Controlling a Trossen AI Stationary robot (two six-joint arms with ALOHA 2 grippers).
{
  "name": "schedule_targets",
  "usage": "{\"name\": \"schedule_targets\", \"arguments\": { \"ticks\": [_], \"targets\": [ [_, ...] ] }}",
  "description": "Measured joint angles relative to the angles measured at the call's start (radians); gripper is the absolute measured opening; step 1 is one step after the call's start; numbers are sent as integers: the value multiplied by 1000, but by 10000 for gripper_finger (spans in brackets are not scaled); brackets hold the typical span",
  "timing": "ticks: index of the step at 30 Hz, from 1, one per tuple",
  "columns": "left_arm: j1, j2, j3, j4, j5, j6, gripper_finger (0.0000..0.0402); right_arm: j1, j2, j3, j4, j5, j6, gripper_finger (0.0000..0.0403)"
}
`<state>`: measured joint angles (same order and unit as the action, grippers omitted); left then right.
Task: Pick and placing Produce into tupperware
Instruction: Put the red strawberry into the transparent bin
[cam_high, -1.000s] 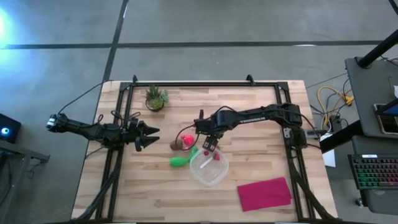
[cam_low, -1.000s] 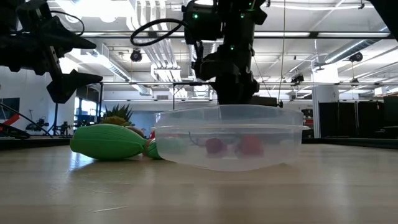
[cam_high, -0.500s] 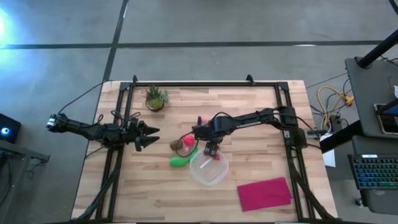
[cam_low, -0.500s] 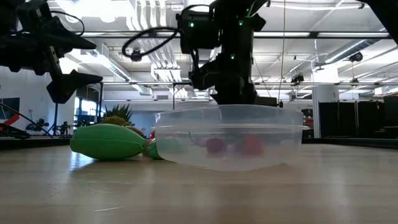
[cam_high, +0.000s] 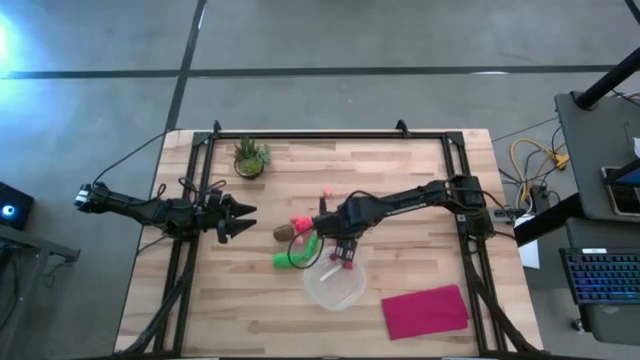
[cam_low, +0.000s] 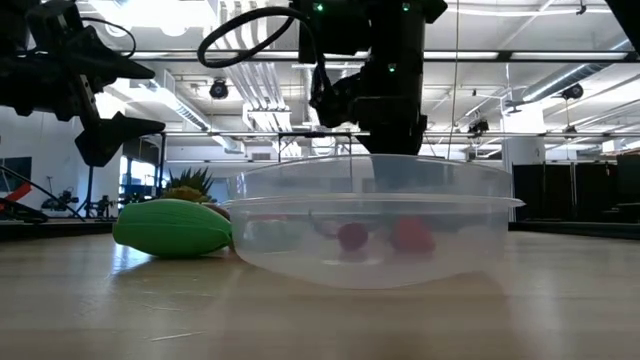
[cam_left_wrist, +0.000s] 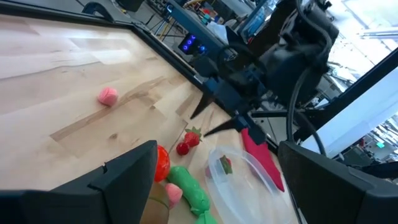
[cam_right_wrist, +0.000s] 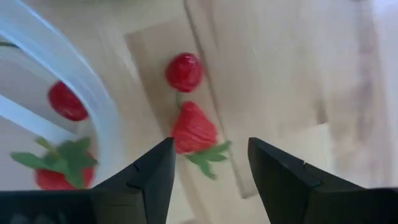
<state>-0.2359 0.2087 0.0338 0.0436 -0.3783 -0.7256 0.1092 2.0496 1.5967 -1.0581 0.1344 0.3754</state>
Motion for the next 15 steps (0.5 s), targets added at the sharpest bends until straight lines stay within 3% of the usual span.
{"name": "schedule_targets", "arguments": {
  "ticks": [7,15],
  "targets": [
    [0,0,0,2,0,0,320,0,-1,-34,26,-15,-191,194],
    [0,0,0,1,0,0,320,-3,-1,-69,56,-36,-230,194]
  ]
}}
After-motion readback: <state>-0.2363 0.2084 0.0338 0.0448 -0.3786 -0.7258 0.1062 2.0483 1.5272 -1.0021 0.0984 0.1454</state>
